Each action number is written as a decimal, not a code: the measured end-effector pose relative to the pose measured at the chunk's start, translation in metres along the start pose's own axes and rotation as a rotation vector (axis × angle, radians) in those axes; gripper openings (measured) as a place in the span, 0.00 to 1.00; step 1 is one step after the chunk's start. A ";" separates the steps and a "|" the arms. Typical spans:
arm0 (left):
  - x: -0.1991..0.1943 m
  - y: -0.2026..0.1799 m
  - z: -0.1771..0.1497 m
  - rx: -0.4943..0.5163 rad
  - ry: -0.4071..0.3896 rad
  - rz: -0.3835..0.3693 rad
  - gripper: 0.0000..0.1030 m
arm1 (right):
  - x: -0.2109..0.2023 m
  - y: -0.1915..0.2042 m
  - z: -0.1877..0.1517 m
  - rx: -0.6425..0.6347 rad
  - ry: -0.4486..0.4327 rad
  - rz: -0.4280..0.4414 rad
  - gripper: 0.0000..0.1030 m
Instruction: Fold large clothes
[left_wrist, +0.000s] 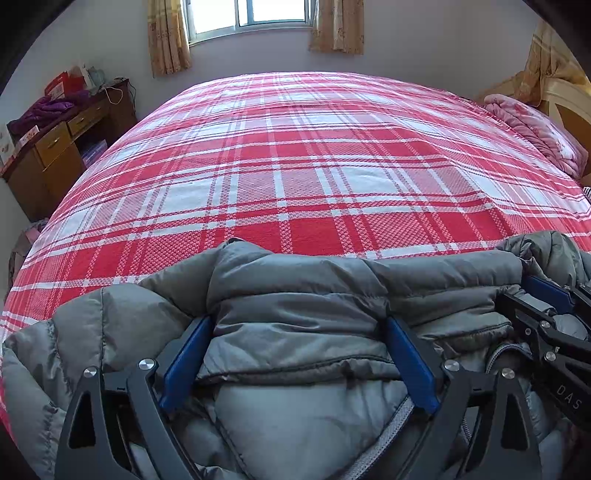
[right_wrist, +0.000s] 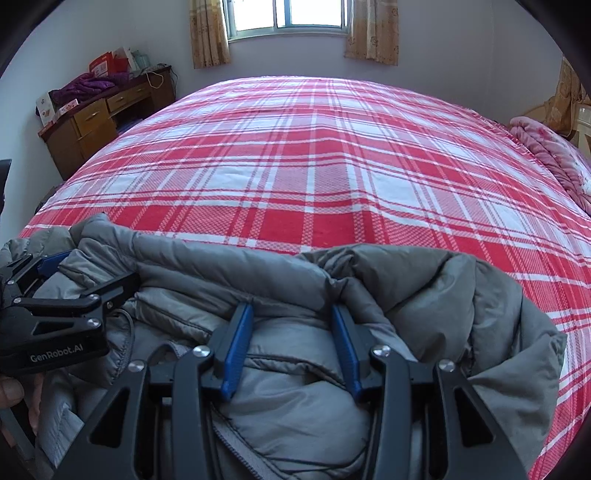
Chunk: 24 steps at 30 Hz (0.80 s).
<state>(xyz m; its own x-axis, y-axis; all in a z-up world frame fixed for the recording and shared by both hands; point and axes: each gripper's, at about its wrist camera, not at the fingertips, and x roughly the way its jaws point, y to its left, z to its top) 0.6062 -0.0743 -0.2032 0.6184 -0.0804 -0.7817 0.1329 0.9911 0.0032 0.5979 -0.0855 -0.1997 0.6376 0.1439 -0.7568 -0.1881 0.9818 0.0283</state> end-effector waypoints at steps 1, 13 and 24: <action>0.000 -0.001 0.000 0.002 0.001 0.003 0.91 | 0.000 0.000 0.000 -0.001 0.001 0.000 0.46; 0.004 -0.002 0.002 0.012 0.010 0.019 0.93 | 0.002 0.003 0.000 -0.016 0.005 -0.022 0.46; -0.064 0.025 0.005 -0.041 -0.020 -0.031 0.95 | -0.028 0.003 0.005 -0.087 -0.011 -0.018 0.71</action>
<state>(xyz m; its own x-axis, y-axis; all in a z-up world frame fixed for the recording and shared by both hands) 0.5742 -0.0454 -0.1498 0.6299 -0.1124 -0.7685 0.1206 0.9916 -0.0462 0.5828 -0.0860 -0.1750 0.6494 0.1278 -0.7496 -0.2401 0.9698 -0.0426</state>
